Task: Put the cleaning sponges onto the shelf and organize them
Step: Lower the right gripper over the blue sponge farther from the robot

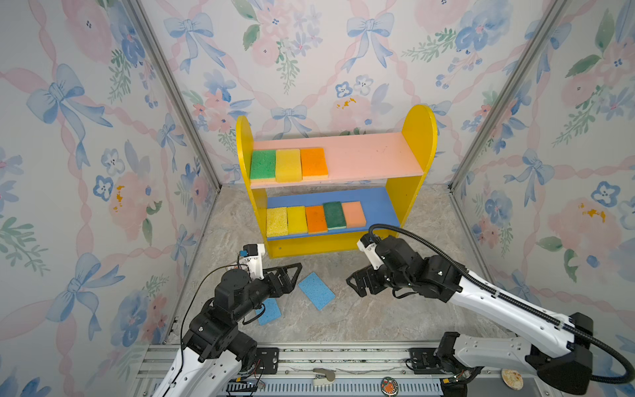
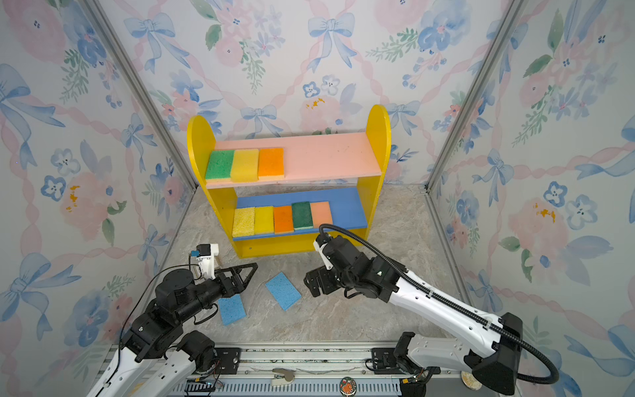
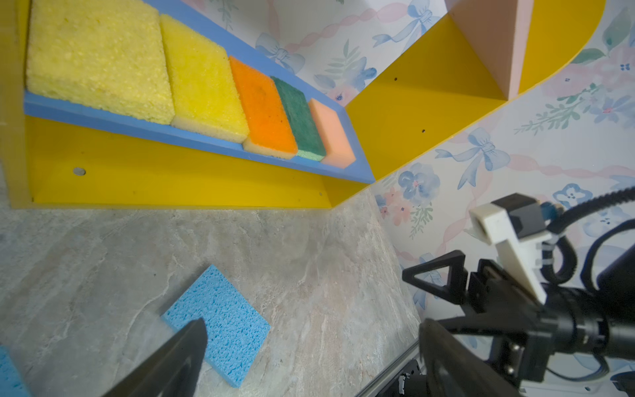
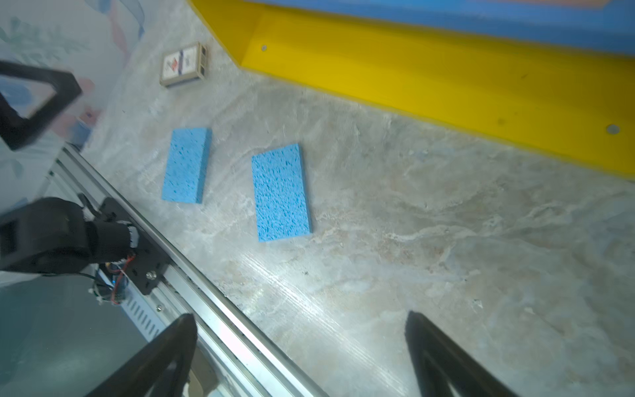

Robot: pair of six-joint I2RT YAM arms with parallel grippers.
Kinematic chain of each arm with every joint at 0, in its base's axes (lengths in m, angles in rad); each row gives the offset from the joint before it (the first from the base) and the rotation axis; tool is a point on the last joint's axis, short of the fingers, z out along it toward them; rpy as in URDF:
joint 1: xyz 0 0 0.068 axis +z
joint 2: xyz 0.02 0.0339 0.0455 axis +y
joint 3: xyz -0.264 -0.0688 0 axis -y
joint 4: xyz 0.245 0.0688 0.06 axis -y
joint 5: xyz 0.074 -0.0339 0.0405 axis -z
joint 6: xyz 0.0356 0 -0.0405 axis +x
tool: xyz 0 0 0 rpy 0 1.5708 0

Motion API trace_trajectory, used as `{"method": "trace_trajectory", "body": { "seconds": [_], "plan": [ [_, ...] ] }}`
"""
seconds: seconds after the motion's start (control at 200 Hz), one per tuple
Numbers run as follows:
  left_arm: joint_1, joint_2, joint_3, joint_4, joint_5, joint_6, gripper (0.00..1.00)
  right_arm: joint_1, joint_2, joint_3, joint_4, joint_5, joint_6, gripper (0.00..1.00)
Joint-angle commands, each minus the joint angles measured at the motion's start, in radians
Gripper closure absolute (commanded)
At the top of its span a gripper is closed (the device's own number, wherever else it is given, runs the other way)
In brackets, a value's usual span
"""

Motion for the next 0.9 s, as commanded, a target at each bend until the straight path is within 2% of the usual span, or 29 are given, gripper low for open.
{"method": "trace_trajectory", "body": {
  "seconds": [0.0,0.085,0.185,0.34,0.49,0.895],
  "plan": [
    [0.007,-0.042,-0.035,-0.019,-0.07,-0.059,0.02,0.081,0.086,-0.032,0.133,0.104,0.043,0.03],
    [0.007,-0.081,-0.05,-0.032,-0.103,-0.08,0.02,0.135,0.211,-0.004,0.155,0.138,0.036,0.03],
    [0.007,-0.098,-0.061,-0.043,-0.09,-0.089,0.02,0.198,0.355,0.06,0.183,0.164,0.005,0.03],
    [0.007,-0.075,-0.046,-0.117,-0.112,-0.06,0.02,0.222,0.536,0.151,0.21,0.131,-0.005,0.03],
    [0.008,-0.086,-0.03,-0.155,-0.163,-0.047,0.02,0.223,0.62,0.199,0.222,0.123,-0.009,0.03],
    [0.008,-0.093,-0.054,-0.154,-0.155,-0.029,0.02,0.188,0.732,0.251,0.193,0.143,-0.023,0.03]
  ]
}}
